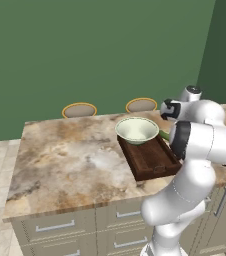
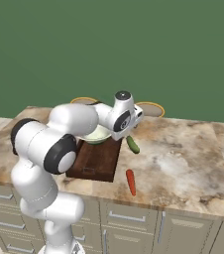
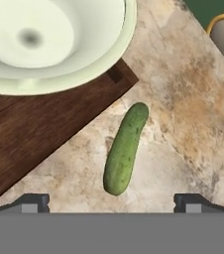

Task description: Place the two vegetables and bowl onto the tray for setting up a vegetable dip station.

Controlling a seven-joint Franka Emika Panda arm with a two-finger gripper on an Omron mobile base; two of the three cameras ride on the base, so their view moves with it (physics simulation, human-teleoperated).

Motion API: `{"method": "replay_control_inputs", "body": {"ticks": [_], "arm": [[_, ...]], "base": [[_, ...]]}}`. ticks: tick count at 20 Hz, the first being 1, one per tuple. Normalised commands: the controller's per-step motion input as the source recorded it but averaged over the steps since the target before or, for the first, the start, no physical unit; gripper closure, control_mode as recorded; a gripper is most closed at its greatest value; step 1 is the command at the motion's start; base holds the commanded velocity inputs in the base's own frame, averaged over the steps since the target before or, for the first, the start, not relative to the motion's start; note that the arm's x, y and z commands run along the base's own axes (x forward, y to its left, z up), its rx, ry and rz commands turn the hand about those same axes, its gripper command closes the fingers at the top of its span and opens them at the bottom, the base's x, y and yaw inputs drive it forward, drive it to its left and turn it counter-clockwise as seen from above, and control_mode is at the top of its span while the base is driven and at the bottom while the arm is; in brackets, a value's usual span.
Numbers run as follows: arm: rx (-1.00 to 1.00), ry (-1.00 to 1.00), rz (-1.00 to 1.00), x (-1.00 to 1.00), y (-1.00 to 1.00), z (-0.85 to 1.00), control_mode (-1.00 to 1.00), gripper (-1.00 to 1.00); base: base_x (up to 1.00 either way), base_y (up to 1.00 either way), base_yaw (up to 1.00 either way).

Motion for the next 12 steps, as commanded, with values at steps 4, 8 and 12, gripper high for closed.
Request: {"method": "replay_control_inputs", "body": {"ticks": [4,8,12], "arm": [[0.00,0.00,0.00,0.06,0.00,-0.08,-1.00,-1.00],[0.00,0.00,0.00,0.01,0.00,-0.19,-1.00,-1.00],[0.00,0.00,0.00,0.00,0.00,-0.22,-1.00,-1.00]], "base": [[0.00,0.00,0.00],[0.00,0.00,0.00],[0.00,0.00,0.00]]}}
